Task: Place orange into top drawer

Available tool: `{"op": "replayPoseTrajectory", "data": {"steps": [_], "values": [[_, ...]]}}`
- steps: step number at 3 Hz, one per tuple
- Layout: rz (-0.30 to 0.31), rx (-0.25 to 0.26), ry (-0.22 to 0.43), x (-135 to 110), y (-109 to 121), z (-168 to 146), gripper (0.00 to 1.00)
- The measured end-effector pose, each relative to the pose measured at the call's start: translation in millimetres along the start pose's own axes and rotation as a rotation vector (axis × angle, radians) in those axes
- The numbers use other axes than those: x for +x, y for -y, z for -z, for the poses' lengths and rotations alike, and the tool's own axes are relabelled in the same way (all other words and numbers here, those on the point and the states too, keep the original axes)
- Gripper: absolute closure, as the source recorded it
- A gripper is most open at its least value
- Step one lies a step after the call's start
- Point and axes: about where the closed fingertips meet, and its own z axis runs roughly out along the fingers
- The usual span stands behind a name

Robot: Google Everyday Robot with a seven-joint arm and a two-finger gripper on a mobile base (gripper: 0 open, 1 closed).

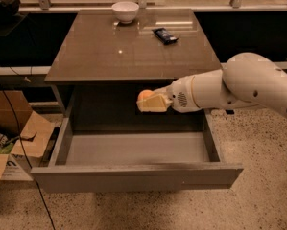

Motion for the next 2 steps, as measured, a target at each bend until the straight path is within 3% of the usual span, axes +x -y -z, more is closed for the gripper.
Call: {"op": "replayPoseTrajectory", "data": {"steps": [1,2], "values": [[-0.003,0.006,-0.012,4.2,1.4,-3.3,1.00],[-0.023,0.034,-0.060,25.3,8.8,-14.5,1.00]]}}
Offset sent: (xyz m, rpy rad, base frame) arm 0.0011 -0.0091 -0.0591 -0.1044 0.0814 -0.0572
